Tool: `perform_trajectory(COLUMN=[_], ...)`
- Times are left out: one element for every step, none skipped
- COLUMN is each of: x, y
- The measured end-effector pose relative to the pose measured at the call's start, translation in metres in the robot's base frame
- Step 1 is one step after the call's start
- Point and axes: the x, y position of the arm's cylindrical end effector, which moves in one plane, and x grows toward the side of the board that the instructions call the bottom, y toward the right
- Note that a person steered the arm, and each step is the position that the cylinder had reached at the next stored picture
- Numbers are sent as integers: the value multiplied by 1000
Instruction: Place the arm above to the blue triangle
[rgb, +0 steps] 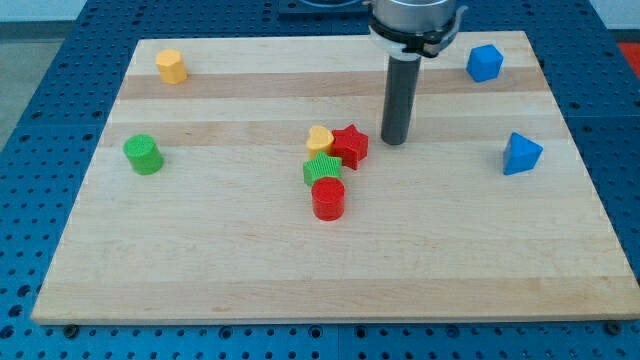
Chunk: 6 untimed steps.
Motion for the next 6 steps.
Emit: perform_trajectory(x=[0, -3, -4, -5, -6, -6], y=[18, 32, 46, 64, 83, 102])
